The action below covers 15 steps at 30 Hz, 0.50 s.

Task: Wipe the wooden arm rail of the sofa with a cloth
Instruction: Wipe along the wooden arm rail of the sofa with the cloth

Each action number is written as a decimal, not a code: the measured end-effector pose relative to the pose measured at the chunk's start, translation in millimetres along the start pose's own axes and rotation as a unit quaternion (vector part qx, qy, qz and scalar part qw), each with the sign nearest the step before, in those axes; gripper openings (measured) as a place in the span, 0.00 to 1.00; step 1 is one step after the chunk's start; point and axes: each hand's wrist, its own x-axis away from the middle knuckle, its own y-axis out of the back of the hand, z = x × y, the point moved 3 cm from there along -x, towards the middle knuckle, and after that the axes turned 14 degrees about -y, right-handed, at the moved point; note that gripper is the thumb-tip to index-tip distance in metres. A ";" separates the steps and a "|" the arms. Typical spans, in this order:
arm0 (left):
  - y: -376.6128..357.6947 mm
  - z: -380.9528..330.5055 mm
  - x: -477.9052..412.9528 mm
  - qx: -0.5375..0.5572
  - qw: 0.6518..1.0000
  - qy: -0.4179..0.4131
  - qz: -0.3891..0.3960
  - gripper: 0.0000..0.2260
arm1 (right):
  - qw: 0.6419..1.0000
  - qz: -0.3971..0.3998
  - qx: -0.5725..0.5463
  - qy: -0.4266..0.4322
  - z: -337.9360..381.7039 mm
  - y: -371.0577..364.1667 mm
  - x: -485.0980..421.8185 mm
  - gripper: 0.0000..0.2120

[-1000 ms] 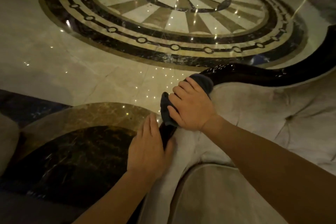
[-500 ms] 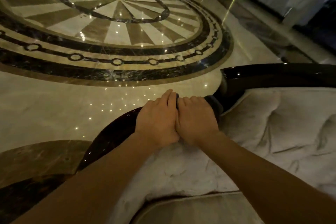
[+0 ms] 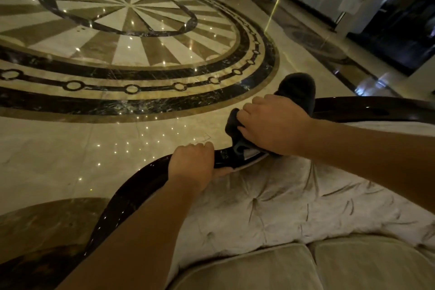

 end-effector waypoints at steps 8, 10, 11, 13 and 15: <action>-8.0 3.2 -3.6 -0.003 1.000 -0.005 0.004 0.31 | 0.962 -0.187 -0.157 -0.122 -11.9 -6.4 9.5 0.10; -10.9 5.8 -1.8 -0.009 1.000 -0.006 0.004 0.32 | 0.946 -0.168 -0.216 -0.176 -23.2 -9.2 11.9 0.10; -13.5 6.2 -1.9 -0.011 1.000 -0.003 0.011 0.32 | 0.937 -0.159 -0.242 -0.197 -32.0 -12.0 14.2 0.09; -15.4 5.3 -5.2 -0.001 0.999 0.011 0.035 0.35 | 0.933 -0.154 -0.249 -0.208 -50.4 -16.7 19.3 0.09; -12.9 3.5 -9.1 0.017 0.997 0.038 0.066 0.35 | 0.938 -0.144 -0.240 -0.207 -66.4 -20.7 26.2 0.10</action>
